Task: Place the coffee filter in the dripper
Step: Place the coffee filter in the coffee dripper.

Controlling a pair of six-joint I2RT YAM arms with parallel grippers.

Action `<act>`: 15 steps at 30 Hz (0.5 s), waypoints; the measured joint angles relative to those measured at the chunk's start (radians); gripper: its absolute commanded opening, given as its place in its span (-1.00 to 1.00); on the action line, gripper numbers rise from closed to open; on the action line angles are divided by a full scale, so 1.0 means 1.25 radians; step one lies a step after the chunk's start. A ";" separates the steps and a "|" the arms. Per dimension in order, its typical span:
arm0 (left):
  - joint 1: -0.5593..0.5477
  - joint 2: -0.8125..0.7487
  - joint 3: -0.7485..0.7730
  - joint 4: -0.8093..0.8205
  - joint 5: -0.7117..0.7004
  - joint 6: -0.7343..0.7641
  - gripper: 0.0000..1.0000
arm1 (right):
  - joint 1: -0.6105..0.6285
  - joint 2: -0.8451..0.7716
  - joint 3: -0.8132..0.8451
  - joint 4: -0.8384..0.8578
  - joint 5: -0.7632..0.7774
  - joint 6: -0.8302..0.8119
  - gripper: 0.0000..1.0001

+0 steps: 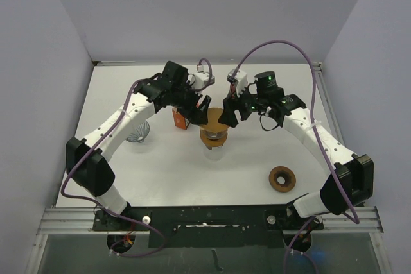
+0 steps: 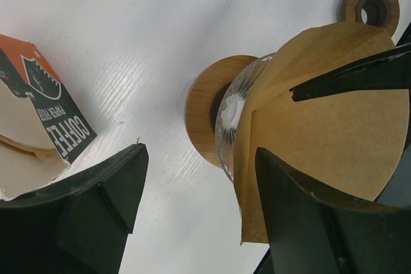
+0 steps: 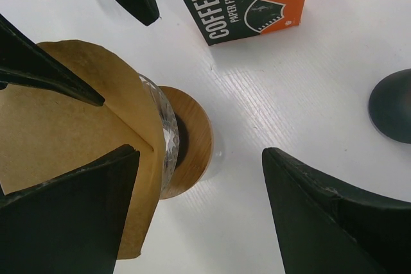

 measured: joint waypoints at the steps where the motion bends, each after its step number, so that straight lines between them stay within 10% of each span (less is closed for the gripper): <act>1: 0.000 0.000 0.004 -0.001 0.000 0.000 0.33 | 0.000 0.000 0.001 -0.001 -0.001 0.000 0.59; 15: 0.010 0.000 0.020 -0.004 -0.007 0.000 0.33 | -0.005 0.001 0.028 -0.016 -0.004 0.002 0.52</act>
